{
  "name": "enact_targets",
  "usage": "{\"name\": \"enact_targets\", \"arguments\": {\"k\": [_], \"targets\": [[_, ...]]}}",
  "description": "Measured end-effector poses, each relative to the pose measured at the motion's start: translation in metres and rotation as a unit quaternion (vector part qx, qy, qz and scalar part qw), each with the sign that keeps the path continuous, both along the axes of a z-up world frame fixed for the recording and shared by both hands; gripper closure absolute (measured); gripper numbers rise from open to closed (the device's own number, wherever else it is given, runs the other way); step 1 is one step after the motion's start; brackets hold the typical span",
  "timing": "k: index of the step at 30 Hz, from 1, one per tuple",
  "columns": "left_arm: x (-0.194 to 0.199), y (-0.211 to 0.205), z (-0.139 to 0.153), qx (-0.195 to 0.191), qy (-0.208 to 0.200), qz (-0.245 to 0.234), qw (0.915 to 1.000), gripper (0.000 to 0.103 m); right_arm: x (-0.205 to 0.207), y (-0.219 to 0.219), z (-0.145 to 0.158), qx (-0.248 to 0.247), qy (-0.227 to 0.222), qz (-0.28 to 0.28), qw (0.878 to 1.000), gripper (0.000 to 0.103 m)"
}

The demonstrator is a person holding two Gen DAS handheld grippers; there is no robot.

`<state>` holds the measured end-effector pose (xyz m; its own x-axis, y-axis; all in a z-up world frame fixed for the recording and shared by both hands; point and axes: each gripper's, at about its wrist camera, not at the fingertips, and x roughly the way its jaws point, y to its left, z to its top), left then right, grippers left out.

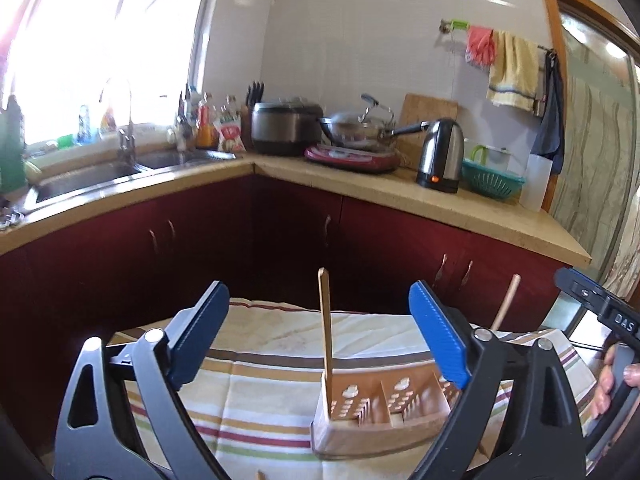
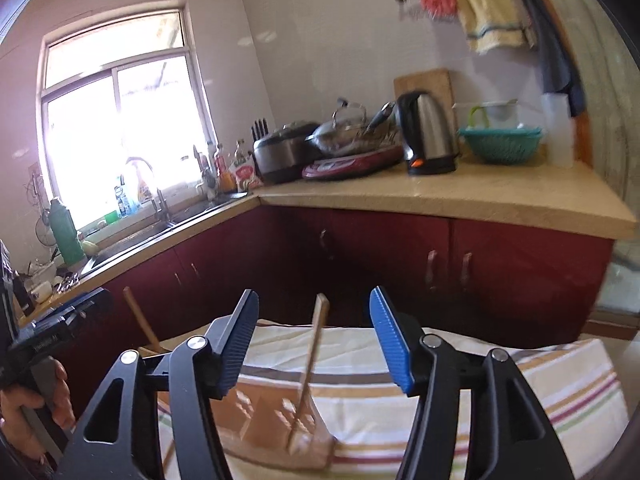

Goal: Organize utensils
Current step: 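Return to table and close left tool on a chopstick while right tool grasps another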

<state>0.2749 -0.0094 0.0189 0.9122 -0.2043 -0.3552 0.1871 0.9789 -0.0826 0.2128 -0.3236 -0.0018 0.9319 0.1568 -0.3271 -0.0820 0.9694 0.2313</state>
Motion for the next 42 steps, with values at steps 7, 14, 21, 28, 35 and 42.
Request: {"name": "enact_targets", "arguments": {"k": [7,14,21,28,35,42], "targets": [[-0.083,0.019,-0.037,-0.005,-0.014,0.031,0.9994,0.013,-0.103,-0.009,-0.056,-0.031,0.005,-0.062,0.998,0.044],[-0.152,0.035,-0.102,0.011,0.02,0.077,0.9968,0.013,-0.178,-0.003,-0.124,-0.056,0.019,-0.083,0.995,0.049],[-0.203,0.039,-0.15,0.042,0.05,0.095,0.9934,0.013,-0.216,0.005,-0.167,-0.059,0.044,-0.071,0.995,0.058],[-0.229,0.05,-0.183,0.043,0.086,0.107,0.9896,0.017,-0.229,0.016,-0.194,-0.058,0.066,-0.051,0.995,0.072],[-0.242,0.047,-0.204,0.059,0.102,0.102,0.9877,0.023,-0.23,0.018,-0.216,-0.062,0.104,-0.042,0.992,0.078],[-0.244,0.04,-0.219,0.072,0.122,0.09,0.9858,0.035,-0.235,0.019,-0.221,-0.067,0.1,-0.044,0.992,0.081]]}}
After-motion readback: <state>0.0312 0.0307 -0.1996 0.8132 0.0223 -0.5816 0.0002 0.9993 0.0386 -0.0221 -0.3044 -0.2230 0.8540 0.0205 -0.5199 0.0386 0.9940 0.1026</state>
